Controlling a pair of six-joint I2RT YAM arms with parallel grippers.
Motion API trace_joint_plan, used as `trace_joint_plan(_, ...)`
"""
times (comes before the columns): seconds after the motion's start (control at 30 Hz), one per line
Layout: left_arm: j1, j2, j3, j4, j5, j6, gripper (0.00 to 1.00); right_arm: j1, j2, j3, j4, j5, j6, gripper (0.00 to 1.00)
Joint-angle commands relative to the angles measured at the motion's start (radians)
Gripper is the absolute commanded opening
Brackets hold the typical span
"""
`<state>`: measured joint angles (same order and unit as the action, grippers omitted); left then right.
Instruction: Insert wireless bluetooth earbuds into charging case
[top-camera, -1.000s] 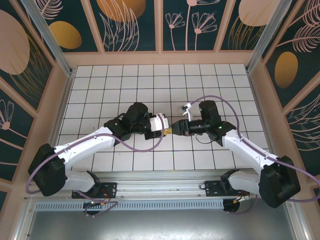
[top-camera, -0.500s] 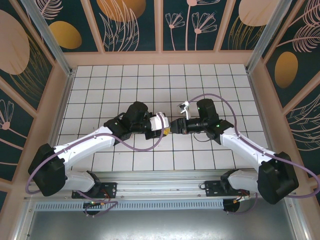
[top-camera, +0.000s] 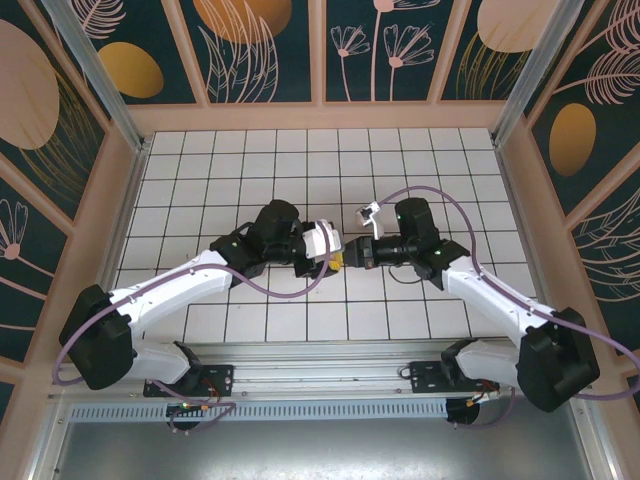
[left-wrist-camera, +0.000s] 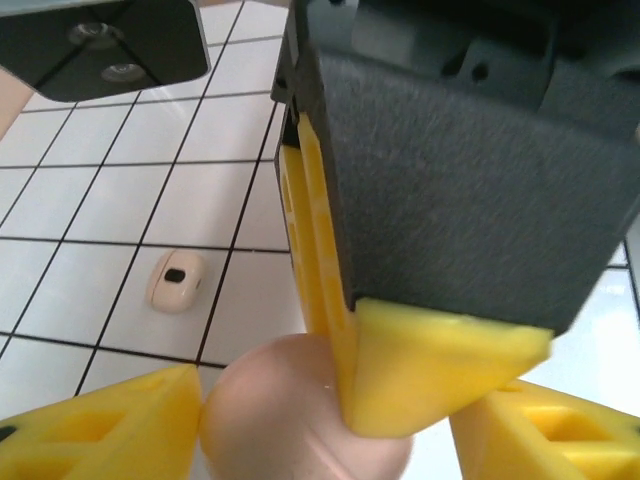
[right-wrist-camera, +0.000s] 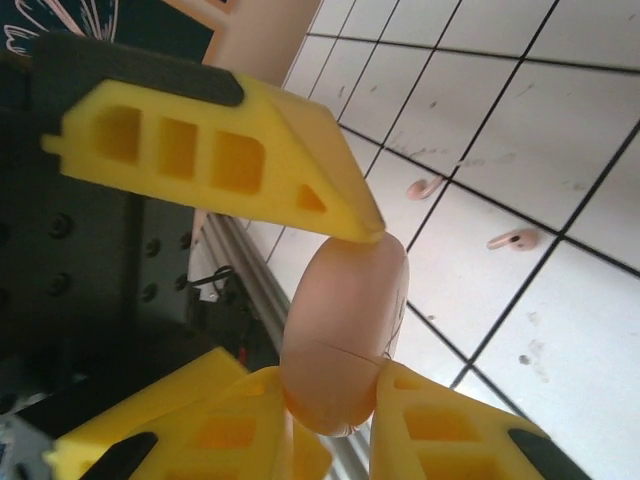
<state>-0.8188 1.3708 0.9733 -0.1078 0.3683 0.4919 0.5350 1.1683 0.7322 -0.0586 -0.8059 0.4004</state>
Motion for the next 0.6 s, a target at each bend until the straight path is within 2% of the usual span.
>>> trace_joint_plan(0.0, -0.006, -0.016, 0.032, -0.012, 0.054, -0.007, 0.69, 0.006, -0.082, -0.013, -0.043, 0.062, -0.15, 0.21)
trace_joint_plan(0.3, -0.006, -0.031, 0.139, -0.266, 0.071, 0.118, 0.68, 0.005, -0.165, -0.033, -0.098, 0.084, -0.427, 0.21)
trace_joint_plan(0.57, -0.005, -0.056, 0.172, -0.361, 0.038, 0.231, 0.64, 0.006, -0.18, -0.018, -0.18, 0.017, -0.8, 0.22)
